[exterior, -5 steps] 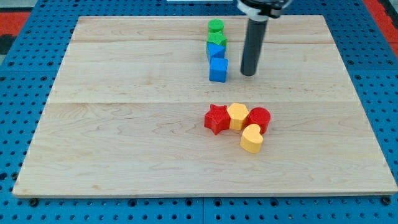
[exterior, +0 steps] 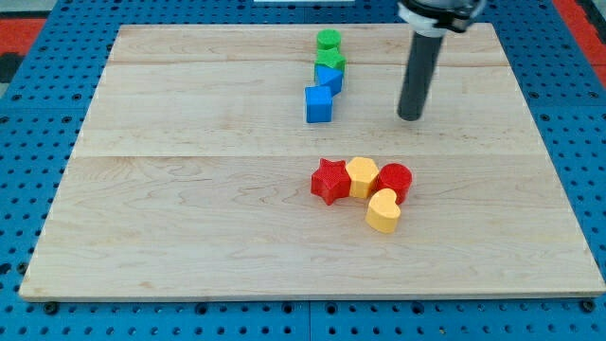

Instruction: Place the red circle bottom right to the blue cube

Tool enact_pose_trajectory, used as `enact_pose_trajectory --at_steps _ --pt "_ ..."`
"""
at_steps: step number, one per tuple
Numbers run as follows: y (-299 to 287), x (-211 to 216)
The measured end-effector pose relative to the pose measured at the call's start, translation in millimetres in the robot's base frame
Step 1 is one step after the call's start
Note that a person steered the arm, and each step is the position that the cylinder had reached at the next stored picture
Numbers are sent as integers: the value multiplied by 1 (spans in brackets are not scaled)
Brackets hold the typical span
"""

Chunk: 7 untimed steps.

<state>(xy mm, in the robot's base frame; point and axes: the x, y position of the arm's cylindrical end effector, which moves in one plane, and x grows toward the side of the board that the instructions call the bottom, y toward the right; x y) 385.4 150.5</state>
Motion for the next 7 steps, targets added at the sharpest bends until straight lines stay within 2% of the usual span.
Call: enact_pose_trajectory --at_steps 1,2,3,4,7 --pt "61 36" --pt "89 84" --pt "34 129" --pt "-6 134" --pt "-15 122"
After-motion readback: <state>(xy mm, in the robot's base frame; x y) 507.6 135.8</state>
